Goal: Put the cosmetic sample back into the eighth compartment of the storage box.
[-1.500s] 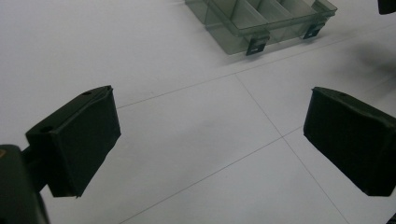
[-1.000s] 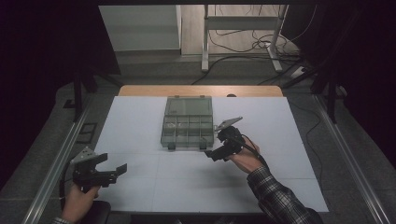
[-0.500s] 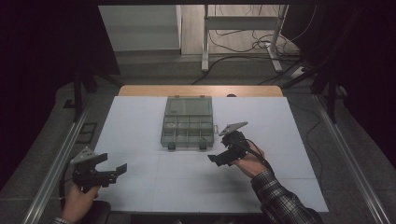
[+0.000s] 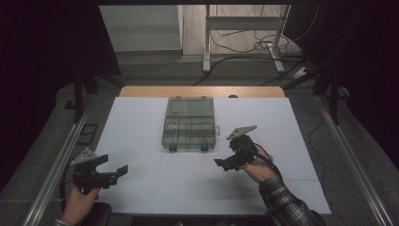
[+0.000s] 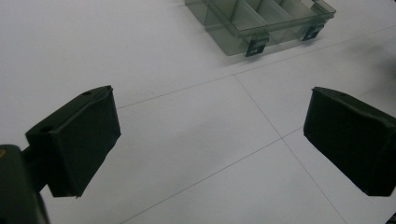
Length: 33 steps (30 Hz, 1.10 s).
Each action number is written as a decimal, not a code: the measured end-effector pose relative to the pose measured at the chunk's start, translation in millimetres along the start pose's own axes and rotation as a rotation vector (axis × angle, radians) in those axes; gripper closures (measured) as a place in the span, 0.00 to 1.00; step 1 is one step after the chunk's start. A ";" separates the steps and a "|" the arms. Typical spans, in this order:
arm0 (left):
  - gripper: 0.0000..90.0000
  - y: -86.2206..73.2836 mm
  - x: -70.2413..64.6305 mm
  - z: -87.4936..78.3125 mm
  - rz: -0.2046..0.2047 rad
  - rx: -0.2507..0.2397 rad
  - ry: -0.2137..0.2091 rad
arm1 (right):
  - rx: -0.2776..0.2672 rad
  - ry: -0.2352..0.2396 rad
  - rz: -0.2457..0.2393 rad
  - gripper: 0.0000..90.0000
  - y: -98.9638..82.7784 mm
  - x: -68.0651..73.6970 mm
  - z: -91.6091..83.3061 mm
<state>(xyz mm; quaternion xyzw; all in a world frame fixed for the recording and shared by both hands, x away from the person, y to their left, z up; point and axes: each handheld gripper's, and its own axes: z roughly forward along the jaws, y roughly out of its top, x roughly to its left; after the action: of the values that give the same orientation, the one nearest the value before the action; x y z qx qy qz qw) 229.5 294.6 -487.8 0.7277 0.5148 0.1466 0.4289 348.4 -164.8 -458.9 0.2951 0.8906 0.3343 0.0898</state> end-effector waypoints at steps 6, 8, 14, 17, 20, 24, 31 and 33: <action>0.05 0.0 -0.3 0.3 -0.001 -0.002 0.001 | -0.009 -0.016 0.004 0.03 -7.9 -1.7 -8.8; 0.05 0.0 -0.3 0.3 -0.001 -0.002 0.001 | -0.021 -0.023 0.006 0.03 -13.1 -3.1 -13.1; 0.05 0.0 -0.2 0.4 -0.001 -0.002 0.001 | -0.030 -0.032 0.018 0.02 -20.4 -4.2 -19.2; 0.05 0.1 -0.2 0.3 -0.001 0.000 0.001 | -0.035 -0.037 0.024 0.01 -24.9 -4.9 -22.8; 0.05 0.1 -0.1 0.2 -0.002 0.000 0.000 | -0.041 -0.047 0.038 0.01 -30.9 -6.8 -27.9; 0.05 0.1 -0.1 0.2 -0.002 0.000 0.000 | -0.046 -0.052 0.049 0.01 -35.5 -8.3 -32.2; 0.05 0.2 -0.1 0.3 -0.003 0.001 0.001 | -0.057 -0.062 0.064 0.01 -46.5 -11.7 -42.1; 0.05 0.2 -0.1 0.3 -0.003 0.000 0.001 | -0.056 -0.063 0.067 0.01 -47.6 -11.9 -43.3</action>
<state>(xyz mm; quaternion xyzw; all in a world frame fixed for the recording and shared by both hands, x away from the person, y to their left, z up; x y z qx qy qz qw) 229.8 294.4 -487.8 0.7270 0.5160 0.1461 0.4287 320.4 -224.0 -457.3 0.3324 0.8672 0.3526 0.1148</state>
